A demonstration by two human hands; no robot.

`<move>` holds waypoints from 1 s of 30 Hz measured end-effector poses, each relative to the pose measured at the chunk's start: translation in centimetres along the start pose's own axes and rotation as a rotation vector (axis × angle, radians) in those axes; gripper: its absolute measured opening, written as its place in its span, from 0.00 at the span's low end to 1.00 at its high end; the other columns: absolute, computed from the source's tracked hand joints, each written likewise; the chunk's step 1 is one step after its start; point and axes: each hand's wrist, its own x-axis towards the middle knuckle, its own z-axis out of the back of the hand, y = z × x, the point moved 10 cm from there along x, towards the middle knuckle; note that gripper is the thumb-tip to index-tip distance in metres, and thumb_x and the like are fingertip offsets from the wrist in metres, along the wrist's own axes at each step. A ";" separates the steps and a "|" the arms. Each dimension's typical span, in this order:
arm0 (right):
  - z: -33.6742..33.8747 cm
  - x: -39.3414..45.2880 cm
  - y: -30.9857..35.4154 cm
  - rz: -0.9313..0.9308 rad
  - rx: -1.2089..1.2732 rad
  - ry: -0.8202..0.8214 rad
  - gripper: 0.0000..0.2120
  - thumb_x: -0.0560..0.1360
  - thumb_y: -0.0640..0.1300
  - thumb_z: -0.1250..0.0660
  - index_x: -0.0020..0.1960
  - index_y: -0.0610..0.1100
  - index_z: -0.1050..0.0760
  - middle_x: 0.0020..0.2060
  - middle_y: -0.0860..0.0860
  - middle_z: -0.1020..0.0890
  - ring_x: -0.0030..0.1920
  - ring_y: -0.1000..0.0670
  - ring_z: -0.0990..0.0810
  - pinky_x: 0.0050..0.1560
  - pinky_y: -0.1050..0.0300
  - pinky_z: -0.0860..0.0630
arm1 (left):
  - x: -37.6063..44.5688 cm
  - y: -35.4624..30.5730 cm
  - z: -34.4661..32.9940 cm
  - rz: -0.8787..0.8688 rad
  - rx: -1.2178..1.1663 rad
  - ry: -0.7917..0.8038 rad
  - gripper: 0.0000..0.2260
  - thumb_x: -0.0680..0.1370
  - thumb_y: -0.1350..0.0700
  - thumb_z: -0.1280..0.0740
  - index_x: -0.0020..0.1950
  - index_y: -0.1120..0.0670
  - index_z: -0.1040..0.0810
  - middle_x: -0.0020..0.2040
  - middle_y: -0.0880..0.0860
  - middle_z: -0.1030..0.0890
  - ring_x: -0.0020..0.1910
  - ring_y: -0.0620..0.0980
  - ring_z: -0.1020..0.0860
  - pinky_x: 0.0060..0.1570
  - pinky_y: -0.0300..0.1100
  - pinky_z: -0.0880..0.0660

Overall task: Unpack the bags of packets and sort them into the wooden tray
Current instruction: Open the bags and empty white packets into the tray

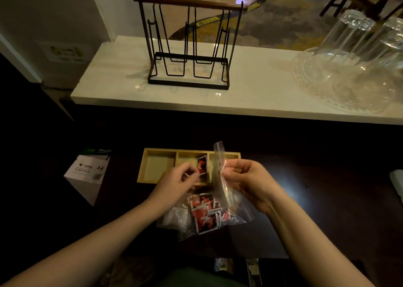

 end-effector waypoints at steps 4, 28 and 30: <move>-4.0 0.8 -1.9 -0.007 -0.138 0.015 0.07 0.72 0.29 0.34 0.48 0.36 0.21 0.39 0.46 0.17 0.42 0.48 0.18 0.44 0.57 0.20 | -1.2 -0.4 -0.5 0.171 -0.299 0.058 0.09 0.77 0.54 0.35 0.48 0.61 0.27 0.45 0.59 0.19 0.38 0.55 0.17 0.38 0.49 0.18; -8.3 0.7 -6.1 -0.179 0.036 0.059 0.03 0.71 0.32 0.31 0.44 0.36 0.20 0.36 0.45 0.17 0.39 0.48 0.18 0.43 0.56 0.20 | -3.9 3.8 2.0 0.203 -0.241 -0.085 0.10 0.79 0.58 0.38 0.38 0.55 0.26 0.29 0.49 0.24 0.30 0.45 0.24 0.32 0.41 0.25; -8.4 0.7 -6.0 -0.201 0.121 0.071 0.03 0.72 0.31 0.33 0.44 0.35 0.20 0.35 0.44 0.17 0.35 0.48 0.18 0.35 0.58 0.21 | -3.8 3.8 1.6 0.208 -0.349 -0.082 0.09 0.79 0.59 0.39 0.39 0.57 0.26 0.30 0.50 0.24 0.31 0.46 0.25 0.35 0.43 0.24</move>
